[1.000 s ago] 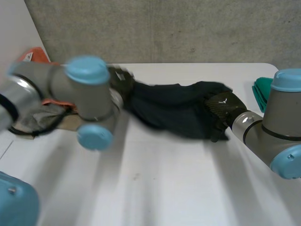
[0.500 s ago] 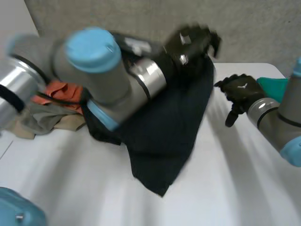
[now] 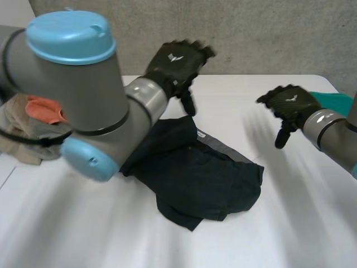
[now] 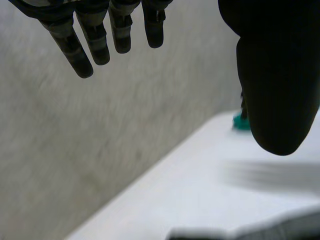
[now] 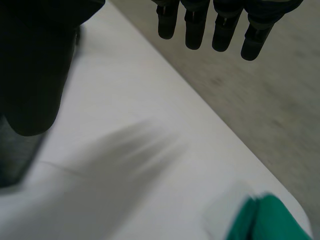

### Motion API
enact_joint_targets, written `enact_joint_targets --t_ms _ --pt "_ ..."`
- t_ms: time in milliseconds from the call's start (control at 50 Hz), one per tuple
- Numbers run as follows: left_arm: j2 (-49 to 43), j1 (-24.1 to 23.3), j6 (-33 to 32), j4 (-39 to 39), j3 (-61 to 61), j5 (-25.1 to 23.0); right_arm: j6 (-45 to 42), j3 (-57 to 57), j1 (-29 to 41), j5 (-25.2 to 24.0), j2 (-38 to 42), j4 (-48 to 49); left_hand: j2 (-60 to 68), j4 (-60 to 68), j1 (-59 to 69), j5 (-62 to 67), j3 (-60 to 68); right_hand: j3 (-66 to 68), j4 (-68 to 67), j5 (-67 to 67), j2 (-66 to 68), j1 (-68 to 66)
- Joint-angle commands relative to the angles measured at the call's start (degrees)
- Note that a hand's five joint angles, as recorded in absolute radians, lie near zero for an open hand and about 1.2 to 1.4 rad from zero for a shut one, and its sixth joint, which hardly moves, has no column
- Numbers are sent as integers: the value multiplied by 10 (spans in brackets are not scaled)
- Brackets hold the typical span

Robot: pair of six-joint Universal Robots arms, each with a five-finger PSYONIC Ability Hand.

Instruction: Fold the laundry.

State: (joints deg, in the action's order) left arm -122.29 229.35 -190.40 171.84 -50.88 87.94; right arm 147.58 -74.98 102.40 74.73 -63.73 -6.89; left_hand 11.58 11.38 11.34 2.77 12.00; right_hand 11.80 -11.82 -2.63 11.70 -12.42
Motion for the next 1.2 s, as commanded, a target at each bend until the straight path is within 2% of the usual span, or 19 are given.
enact_joint_targets --t_ms 20,120,160,200,280,340,440,540,560,620,680,740,800,820,980,1120,1200 --pt "65 36 -16 -49 -134 65 -84 -10 18 -99 -9 -53 3 5 5 -9 -1 -18 18 26 -17 24" --pt "102 71 -9 -49 -235 44 -135 -11 26 -106 -5 -113 147 149 150 135 143 14 -13 -5 15 -7" --pt "113 75 -8 -51 -262 28 -157 -15 25 -108 -5 -123 225 227 227 213 220 106 -106 -98 107 -100" --pt "128 73 -5 -55 -298 -1 -198 -21 20 -112 -5 -130 304 306 306 292 300 314 -314 -305 315 -308" --pt "148 51 -5 -79 -352 -49 -267 -42 11 -123 0 -139 373 375 376 361 369 355 -355 -347 356 -349" --pt "152 29 -3 -101 -383 -72 -322 -64 3 -141 4 -148 377 379 379 365 372 369 -369 -361 370 -363" --pt "137 -3 13 -114 -404 -80 -381 -94 -4 -160 11 -146 325 327 327 313 320 352 -352 -344 353 -346" --pt "101 -19 21 -107 -393 -73 -397 -106 -2 -172 34 -123 188 190 191 176 184 166 -165 -157 167 -159" --pt "87 -20 24 -105 -383 -65 -395 -107 0 -173 40 -110 176 178 179 165 172 125 -125 -117 126 -119" --pt "65 -22 25 -96 -361 -48 -382 -109 4 -179 51 -74 130 132 132 118 125 120 -120 -112 121 -114" --pt "49 -26 22 -82 -335 -34 -357 -108 9 -180 63 -27 101 103 103 89 96 190 -190 -182 191 -184" --pt "22 -34 21 -65 -297 -11 -318 -103 14 -175 77 35 52 54 54 40 48 432 -432 -424 433 -426" --pt "5 -41 18 -59 -274 6 -289 -99 15 -169 84 67 47 49 49 35 43 565 -565 -557 566 -559" --pt "-8 -44 15 -56 -257 17 -271 -97 18 -165 87 89 37 39 39 25 33 681 -681 -673 682 -675" --pt "-59 -56 -27 -48 -176 64 -168 -84 32 -129 94 150 25 27 27 13 21 682 -682 -674 683 -676" --pt "-100 -62 -66 -52 -118 74 -80 -61 52 -60 109 159 23 25 26 11 19 682 -682 -674 683 -676" --pt "-117 -68 -75 -58 -102 78 -65 -59 62 -49 115 152 62 64 64 50 57 682 -682 -674 683 -676"
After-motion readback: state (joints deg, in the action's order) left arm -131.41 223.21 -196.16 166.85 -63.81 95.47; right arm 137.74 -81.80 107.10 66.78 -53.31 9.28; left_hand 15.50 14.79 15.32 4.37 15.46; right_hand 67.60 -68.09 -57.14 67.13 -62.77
